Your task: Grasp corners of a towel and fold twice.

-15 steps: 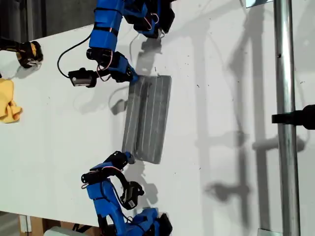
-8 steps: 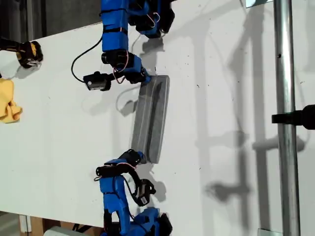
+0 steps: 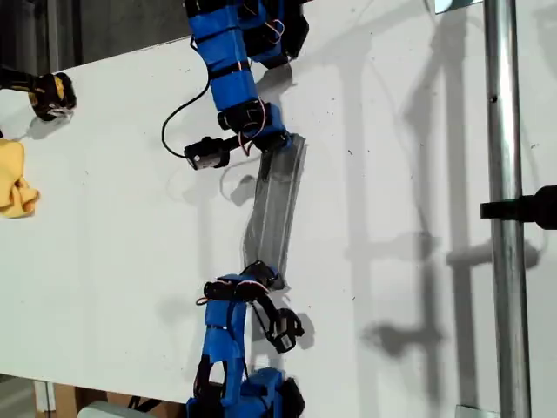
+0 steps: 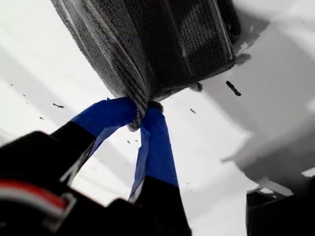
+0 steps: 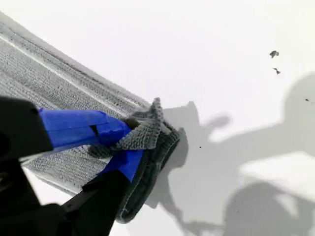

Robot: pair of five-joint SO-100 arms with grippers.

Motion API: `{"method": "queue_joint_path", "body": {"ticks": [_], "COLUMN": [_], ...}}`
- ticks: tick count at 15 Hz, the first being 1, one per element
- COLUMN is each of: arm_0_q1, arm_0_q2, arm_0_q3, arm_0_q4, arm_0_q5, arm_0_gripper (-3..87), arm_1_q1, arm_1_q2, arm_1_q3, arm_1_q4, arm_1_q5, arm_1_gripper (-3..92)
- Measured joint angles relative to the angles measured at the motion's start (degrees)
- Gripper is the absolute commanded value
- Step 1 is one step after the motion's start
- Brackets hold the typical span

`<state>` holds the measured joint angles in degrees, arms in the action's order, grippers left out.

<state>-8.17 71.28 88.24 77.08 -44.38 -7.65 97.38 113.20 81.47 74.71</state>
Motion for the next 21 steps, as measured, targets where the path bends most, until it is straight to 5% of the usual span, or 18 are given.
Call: {"method": "queue_joint_path", "body": {"ticks": [2, 4, 12, 15, 18, 21], "arm_0_q1": [-1.2, -3.1, -9.7, -9.9, -4.7, 5.3], "arm_0_q2": [-2.7, -2.5, 30.0, 51.3, 79.3, 113.9], "arm_0_q3": [-0.6, -0.7, 11.4, 27.2, 49.1, 73.1], "arm_0_q4": [0.0, 1.6, 14.0, 9.7, -0.9, -5.6], "arm_0_q5": [-1.8, -2.1, -3.0, -5.4, -11.9, -21.3], "arm_0_gripper": [15.3, 22.8, 22.2, 20.2, 17.8, 17.7], "arm_1_q1": [2.6, 3.8, 6.2, 3.0, -9.0, -21.0], "arm_1_q2": [-3.1, -3.1, 37.5, 55.9, 64.6, 65.0], "arm_1_q3": [0.1, 0.4, 2.4, 11.2, 18.1, 30.3], "arm_1_q4": [0.0, 1.1, 21.8, 23.2, 20.1, 9.1], "arm_1_q5": [0.2, 1.0, 6.2, 16.2, 31.3, 48.4], "arm_1_gripper": [2.0, 19.1, 36.4, 39.0, 42.1, 43.0]}}
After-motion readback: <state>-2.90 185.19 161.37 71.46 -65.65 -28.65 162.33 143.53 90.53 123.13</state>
